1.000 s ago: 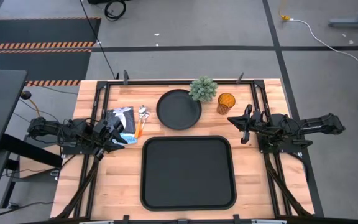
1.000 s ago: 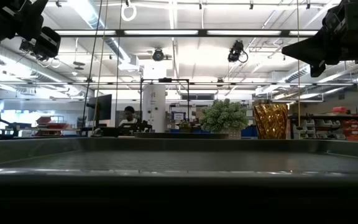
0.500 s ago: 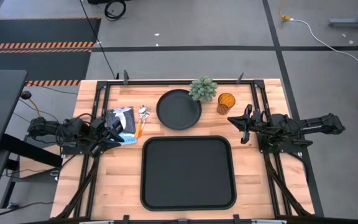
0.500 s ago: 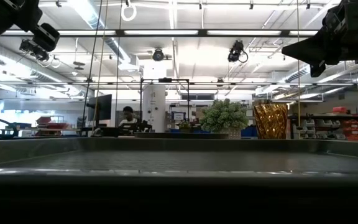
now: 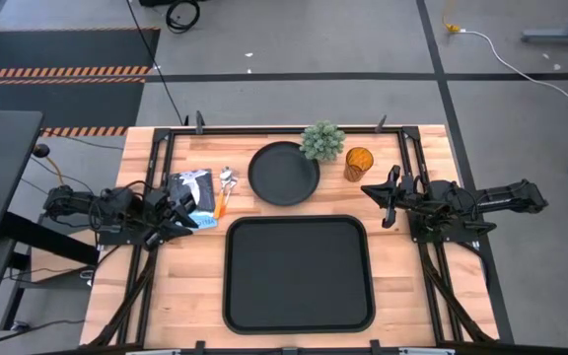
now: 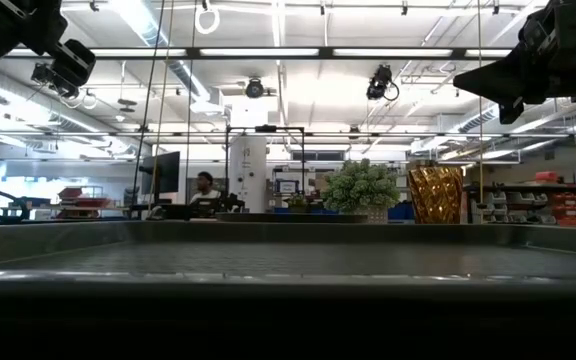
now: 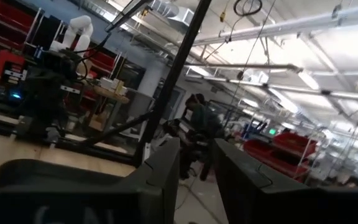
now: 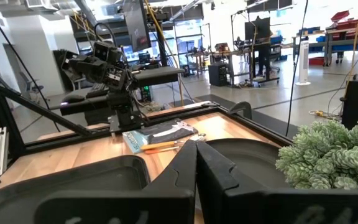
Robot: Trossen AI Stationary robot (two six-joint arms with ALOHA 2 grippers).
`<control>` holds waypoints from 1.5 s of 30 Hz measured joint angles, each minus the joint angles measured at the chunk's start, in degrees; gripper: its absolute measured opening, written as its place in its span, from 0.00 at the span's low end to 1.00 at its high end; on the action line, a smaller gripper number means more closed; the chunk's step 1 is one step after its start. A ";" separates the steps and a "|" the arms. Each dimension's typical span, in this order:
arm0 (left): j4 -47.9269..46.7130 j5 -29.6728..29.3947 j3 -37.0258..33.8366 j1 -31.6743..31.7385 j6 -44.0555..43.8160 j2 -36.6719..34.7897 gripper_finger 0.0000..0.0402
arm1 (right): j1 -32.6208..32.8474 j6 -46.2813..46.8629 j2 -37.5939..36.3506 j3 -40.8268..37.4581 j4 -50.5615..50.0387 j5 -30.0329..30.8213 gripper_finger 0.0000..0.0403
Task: Pick and place plate/cup/fork/spoon on tray
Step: Put the yellow cup on the top right of the black tray
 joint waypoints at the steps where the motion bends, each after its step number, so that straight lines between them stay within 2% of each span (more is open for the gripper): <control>1: -0.18 -0.18 0.02 0.00 0.90 0.00 0.26 | 0.02 0.02 0.02 0.00 0.00 0.00 0.02; 4: -1.10 -3.48 0.01 0.00 2.71 0.00 0.26 | 0.00 0.01 0.01 0.00 0.36 0.02 0.02; 9: -7.86 -17.73 0.00 0.09 4.93 1.42 0.26 | 0.02 0.00 0.02 -0.01 1.73 0.07 0.02; 13: -8.99 -26.65 0.01 0.17 7.26 6.66 0.26 | 0.00 -3.54 0.00 0.00 5.74 1.86 0.02; 17: -5.39 -30.86 0.02 2.35 8.96 13.34 0.26 | 0.02 -4.82 0.00 0.00 7.87 1.63 0.02; 21: 2.55 -30.54 0.02 5.48 8.97 19.66 0.26 | 0.02 2.59 0.00 0.00 7.76 -0.01 0.02; 25: 13.03 -26.67 0.02 7.49 8.91 26.19 0.26 | 0.02 13.97 0.00 0.00 7.74 -1.40 0.02; 27: 16.38 -25.18 0.31 7.74 8.91 29.30 0.26 | 0.02 16.75 0.02 0.00 7.74 -1.23 0.02; 35: 16.44 -24.97 8.45 8.11 10.32 42.59 0.26 | 0.02 19.87 1.30 0.00 8.19 -0.80 0.02; 39: 16.53 -24.81 12.41 8.88 10.91 48.82 0.26 | 0.02 19.18 1.70 0.00 8.12 1.88 0.02; 45: 16.47 -21.53 16.73 9.47 11.09 56.89 0.26 | 0.02 18.94 1.95 0.00 8.04 3.76 0.02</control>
